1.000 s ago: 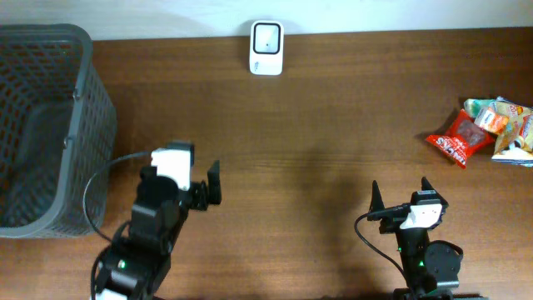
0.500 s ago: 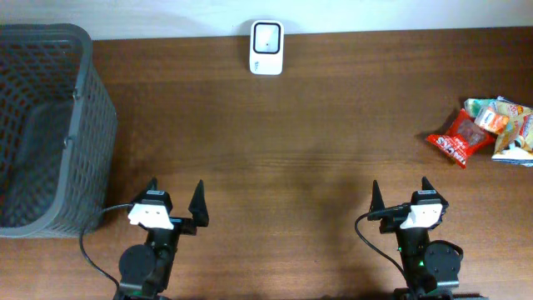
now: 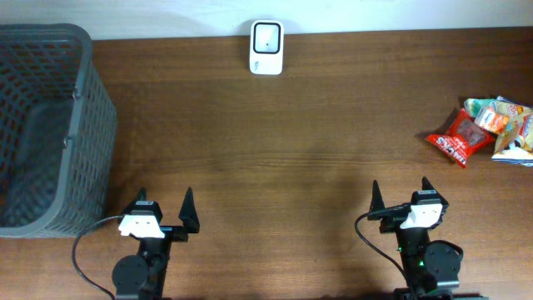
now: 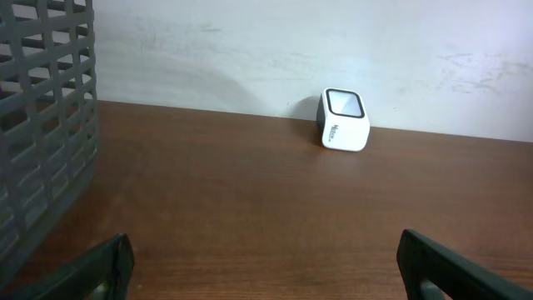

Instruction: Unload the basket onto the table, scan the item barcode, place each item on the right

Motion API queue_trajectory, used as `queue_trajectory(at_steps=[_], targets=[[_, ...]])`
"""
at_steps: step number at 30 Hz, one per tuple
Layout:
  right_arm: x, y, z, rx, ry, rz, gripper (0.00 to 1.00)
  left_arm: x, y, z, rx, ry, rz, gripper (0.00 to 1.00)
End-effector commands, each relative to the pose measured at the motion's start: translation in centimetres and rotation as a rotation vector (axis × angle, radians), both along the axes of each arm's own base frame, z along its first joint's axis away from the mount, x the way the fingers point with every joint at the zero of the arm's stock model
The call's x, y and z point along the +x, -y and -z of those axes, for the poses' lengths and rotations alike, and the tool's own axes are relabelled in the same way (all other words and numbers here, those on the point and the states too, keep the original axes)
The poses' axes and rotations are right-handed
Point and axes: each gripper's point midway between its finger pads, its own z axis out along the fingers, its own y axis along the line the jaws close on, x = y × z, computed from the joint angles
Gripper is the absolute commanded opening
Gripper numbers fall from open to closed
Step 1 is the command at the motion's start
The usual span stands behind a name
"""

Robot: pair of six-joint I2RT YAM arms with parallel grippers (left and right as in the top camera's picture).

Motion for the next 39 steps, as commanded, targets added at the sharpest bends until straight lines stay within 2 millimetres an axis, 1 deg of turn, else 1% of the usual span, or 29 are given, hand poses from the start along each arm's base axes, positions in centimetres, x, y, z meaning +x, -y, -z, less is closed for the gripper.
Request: queue_trajectory(at_steps=[1, 3, 4, 6, 14, 17, 22, 39], targets=[[-0.01, 0.26, 0.30, -0.008, -0.005, 0.012, 0.98, -0.04, -0.13, 0.03, 0.009, 0.003, -0.004, 0.99], [-0.01, 0.26, 0.30, -0.008, -0.005, 0.012, 0.99, -0.03, -0.22, 0.15, 0.034, 0.001, -0.007, 0.99], [-0.01, 0.26, 0.30, -0.008, -0.005, 0.012, 0.99, -0.04, -0.19, 0.15, 0.098, 0.006, -0.001, 0.99], [-0.01, 0.26, 0.30, -0.008, -0.005, 0.012, 0.99, -0.03, -0.23, 0.16, 0.169, 0.011, 0.002, 0.99], [-0.01, 0.26, 0.30, -0.008, -0.005, 0.012, 0.99, -0.04, -0.14, 0.18, 0.164, 0.011, 0.006, 0.99], [-0.01, 0.26, 0.30, -0.008, -0.005, 0.012, 0.99, -0.01, -0.66, 0.25, 0.088, 0.000, -0.029, 0.99], [-0.01, 0.26, 0.30, -0.008, -0.005, 0.012, 0.99, 0.00, -1.04, 0.31, 0.091, -0.004, -0.051, 0.99], [-0.01, 0.26, 0.30, -0.008, -0.005, 0.012, 0.99, 0.00, -0.98, 0.25, 0.101, 0.000, -0.047, 0.99]])
